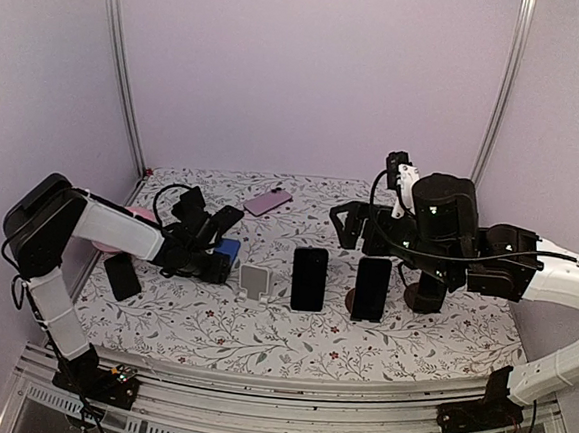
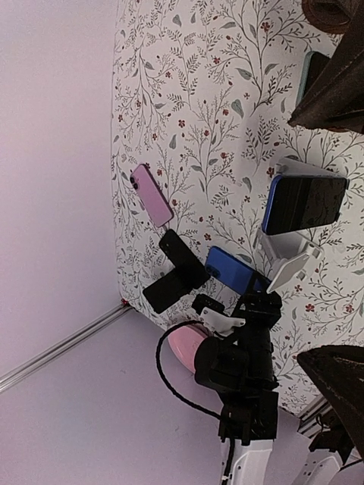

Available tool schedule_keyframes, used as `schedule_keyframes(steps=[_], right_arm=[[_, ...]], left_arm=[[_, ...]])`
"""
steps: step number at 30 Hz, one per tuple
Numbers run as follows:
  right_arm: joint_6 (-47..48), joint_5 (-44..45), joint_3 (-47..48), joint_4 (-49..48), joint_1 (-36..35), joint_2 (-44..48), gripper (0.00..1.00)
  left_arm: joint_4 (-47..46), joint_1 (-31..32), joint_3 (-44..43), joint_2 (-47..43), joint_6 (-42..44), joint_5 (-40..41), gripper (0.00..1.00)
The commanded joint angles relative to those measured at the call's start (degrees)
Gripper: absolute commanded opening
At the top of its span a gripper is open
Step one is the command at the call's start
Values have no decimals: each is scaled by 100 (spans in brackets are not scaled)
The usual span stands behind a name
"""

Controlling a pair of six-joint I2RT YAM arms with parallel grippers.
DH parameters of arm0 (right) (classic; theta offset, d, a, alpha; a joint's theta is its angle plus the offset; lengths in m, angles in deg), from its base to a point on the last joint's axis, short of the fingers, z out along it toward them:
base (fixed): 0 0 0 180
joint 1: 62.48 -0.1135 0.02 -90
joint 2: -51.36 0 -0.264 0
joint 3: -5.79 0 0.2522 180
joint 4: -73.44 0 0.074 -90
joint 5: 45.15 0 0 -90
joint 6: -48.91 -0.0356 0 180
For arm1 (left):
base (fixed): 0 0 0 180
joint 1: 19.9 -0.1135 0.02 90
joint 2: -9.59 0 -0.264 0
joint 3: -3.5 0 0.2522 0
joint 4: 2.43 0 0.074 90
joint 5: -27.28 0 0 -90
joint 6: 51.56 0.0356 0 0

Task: Place the phone on the phone stand
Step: Move the phone to the center of the board, then pick up the phone from the center of the board.

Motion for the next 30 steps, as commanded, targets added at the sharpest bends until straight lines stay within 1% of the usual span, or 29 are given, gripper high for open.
schedule_keyframes(steps=[1,5,7,11,14,17,20,24,26,30], right_arm=[[-35,-92,42,-140,21,-78,99],[-72,-103,43,-141,28,-65,99],[-86,-106,51,-127,28,-48,99],[-89,-107,53,-105,28,3,99],[-89,-115,48,-83,26,50,99],[-91,-110,20,-63,24,94,99],[-104,-102,6,-58,27,115,99],[-120,-133,-7,-33,21,125,99],[-128,-137,-26,-42,21,137,99],[-136,-180,-65,-66,26,121,99]], left_arm=[[846,28,149,57,-134,-45,74],[1008,44,-265,294,10,52,87],[1090,42,-456,411,57,147,91],[1274,29,-788,715,166,347,93],[1239,-30,-850,866,209,328,93],[1152,-96,-872,967,254,210,91],[1098,-187,-914,1055,299,71,85],[1082,-265,-947,1066,331,27,73],[1069,-287,-956,1260,363,25,69],[1089,-295,-967,1236,414,51,64]])
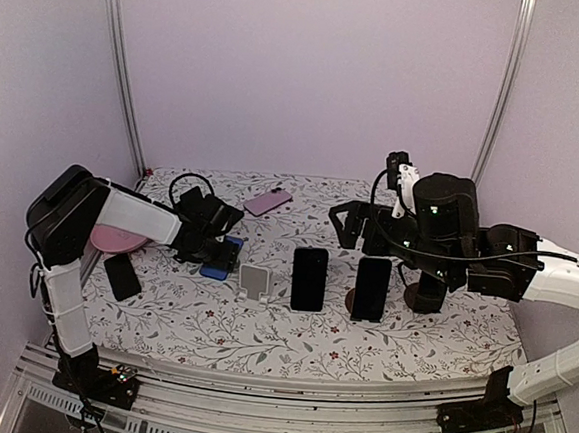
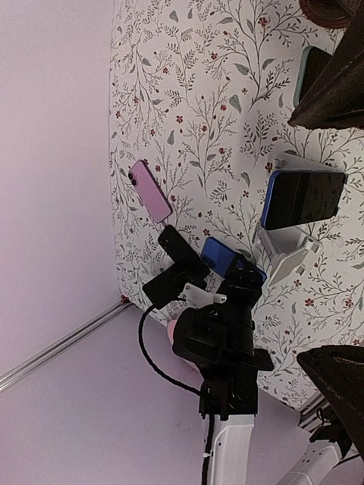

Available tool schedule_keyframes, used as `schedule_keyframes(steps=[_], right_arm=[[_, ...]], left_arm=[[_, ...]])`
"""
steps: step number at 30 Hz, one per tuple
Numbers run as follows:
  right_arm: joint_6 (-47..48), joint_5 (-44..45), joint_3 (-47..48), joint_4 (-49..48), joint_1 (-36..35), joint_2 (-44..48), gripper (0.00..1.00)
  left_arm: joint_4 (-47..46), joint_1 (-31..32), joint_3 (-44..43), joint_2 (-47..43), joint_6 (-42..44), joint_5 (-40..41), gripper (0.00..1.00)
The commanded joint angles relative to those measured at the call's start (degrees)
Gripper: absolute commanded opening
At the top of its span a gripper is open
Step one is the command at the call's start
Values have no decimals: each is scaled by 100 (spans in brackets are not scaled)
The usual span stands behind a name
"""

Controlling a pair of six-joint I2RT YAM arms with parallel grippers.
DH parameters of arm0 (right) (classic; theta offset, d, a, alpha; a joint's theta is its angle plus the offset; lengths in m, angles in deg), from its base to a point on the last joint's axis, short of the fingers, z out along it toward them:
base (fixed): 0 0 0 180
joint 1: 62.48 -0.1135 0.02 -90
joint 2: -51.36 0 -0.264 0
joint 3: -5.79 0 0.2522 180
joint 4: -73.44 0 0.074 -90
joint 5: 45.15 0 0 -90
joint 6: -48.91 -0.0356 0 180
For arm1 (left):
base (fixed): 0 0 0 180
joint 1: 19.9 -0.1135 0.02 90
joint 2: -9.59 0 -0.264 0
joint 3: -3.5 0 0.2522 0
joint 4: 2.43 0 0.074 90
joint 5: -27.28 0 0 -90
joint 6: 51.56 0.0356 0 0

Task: Place the phone on the phone stand
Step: Pick up the phone from the center of the board.

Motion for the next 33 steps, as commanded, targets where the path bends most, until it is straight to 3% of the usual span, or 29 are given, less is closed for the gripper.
schedule_keyframes(steps=[1,25,33], right_arm=[[-61,-128,-58,-54,20,112,99],[-62,-1306,902,58,107,-1038,99],[71,-2757,1527,-411,709,-1921,99]], left_arm=[[532,-142,214,353,139,-71,63],[-107,-138,897,-1667,398,-97,58],[-183,-106,849,-2274,625,-310,58]])
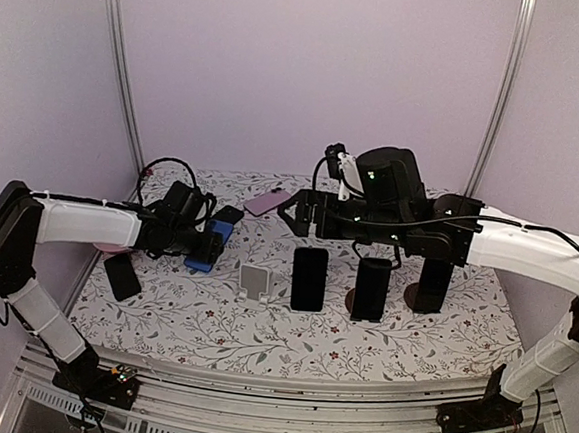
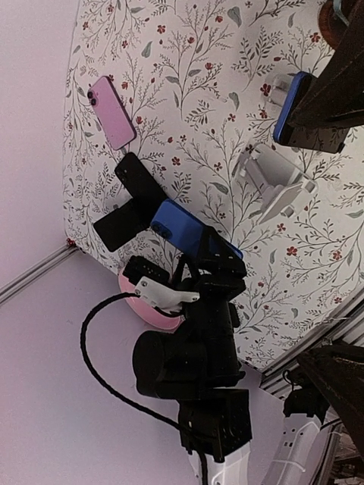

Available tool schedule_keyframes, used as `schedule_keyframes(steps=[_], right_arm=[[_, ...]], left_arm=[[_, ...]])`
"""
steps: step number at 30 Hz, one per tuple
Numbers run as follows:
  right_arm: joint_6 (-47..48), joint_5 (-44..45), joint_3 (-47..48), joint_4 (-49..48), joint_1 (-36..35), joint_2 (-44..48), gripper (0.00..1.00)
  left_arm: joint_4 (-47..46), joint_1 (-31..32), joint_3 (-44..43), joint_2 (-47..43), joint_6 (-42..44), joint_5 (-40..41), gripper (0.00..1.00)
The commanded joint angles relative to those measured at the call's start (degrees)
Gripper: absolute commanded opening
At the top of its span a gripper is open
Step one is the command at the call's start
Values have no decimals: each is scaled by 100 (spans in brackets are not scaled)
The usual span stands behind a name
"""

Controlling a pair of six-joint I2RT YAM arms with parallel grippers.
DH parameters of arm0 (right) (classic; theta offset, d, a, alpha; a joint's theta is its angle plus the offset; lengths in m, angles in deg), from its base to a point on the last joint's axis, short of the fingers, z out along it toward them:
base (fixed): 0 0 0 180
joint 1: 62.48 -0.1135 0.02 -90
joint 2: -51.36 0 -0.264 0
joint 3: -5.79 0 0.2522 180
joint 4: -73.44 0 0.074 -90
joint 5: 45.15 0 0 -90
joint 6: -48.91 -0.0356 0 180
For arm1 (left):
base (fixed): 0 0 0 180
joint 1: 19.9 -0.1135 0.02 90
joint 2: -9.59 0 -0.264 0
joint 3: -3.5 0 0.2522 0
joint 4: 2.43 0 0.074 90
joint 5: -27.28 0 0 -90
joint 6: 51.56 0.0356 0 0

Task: Place the phone on the phone stand
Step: Pick up the phone from the center of the board, then pass from the left arm to the right

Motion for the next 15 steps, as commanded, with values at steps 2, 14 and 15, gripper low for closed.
schedule_keyframes(steps=[2,14,15], right_arm=[[110,-1246,404,-581,434,-588,99],[47,-1992,1169,-1277,894,-1872,100],[28,-2002,1250,-1274,925,-1979,100]], left_arm=[[-341,-8,-86,-550,309,-213,57],[-557,394,-68,-1483,717,-515,57],[-560,420,-86,-1537,754,-529,57]])
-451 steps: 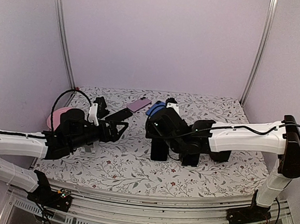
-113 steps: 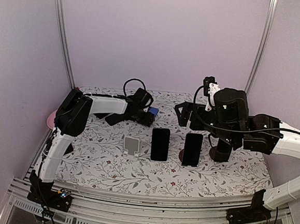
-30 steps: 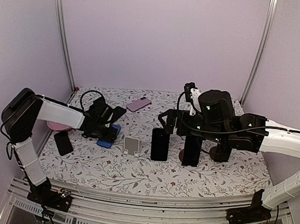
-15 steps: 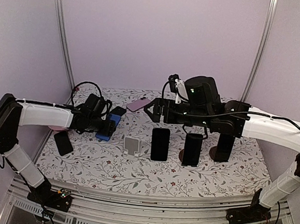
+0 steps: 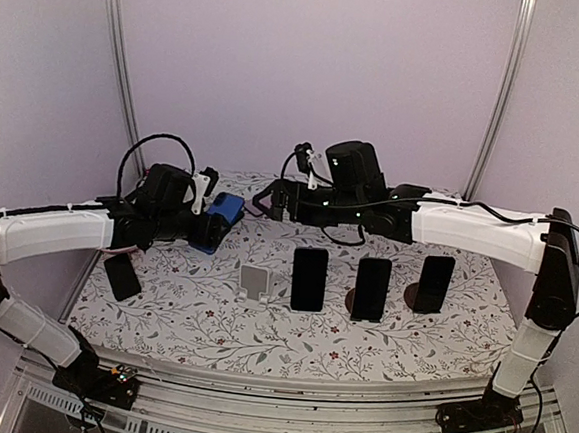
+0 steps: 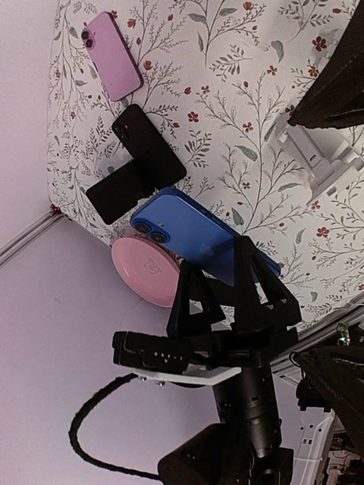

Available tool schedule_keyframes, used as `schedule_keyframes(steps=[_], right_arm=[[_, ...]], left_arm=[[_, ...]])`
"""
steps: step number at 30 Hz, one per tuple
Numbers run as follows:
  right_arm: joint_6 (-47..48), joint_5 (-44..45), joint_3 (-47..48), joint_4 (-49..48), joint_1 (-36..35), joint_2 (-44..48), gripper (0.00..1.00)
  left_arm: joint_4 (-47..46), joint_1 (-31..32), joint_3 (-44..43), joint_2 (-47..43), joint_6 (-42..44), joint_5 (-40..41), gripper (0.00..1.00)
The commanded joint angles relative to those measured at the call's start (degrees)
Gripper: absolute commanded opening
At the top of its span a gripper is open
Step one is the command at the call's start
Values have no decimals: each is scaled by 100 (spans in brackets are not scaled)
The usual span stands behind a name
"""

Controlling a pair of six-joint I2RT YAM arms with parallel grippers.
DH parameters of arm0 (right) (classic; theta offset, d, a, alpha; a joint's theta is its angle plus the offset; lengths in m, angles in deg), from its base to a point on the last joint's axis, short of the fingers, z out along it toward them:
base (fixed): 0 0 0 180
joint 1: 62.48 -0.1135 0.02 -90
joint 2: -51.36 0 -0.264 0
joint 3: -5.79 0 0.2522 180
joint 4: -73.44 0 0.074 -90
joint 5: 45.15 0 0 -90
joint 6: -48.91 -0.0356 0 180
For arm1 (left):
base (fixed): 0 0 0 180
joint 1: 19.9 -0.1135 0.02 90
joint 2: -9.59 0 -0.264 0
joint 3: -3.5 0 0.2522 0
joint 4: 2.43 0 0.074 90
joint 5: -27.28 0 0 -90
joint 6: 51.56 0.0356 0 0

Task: Place the phone on the phone stand
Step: Pass from the left arm to the right

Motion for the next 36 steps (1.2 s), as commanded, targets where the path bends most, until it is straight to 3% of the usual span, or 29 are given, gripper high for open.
schedule_keyframes(steps=[1,14,19,22,25,30,32,36], right_arm=[[-13,-252,471,-296,157,-416,100],[-534,-974,1423,-666,342,-1601,95],[-909,-1356,1471,-1016,363,-1779,84],[-1127,-1519,1464,-1169,363,-1811,74],[-1264,-1589,1459,-1265,366,-1798,55],[-1503,-1605,1371,-1353,364,-1686,8],[-1597,-1564,1302,-1375,356,-1595,3],[-1714,-1319,1065,-1395,337,-1297,2]], left_arm=[[-432,165,-106,-375,305,-181,57],[-714,522,-226,-552,516,-346,57],[-733,573,-236,-553,526,-349,56],[-763,603,-216,-552,517,-340,56],[-780,623,-190,-557,495,-327,56],[-825,667,-133,-587,476,-333,57],[-838,708,-115,-595,461,-307,62],[-814,871,-61,-633,413,-23,85]])
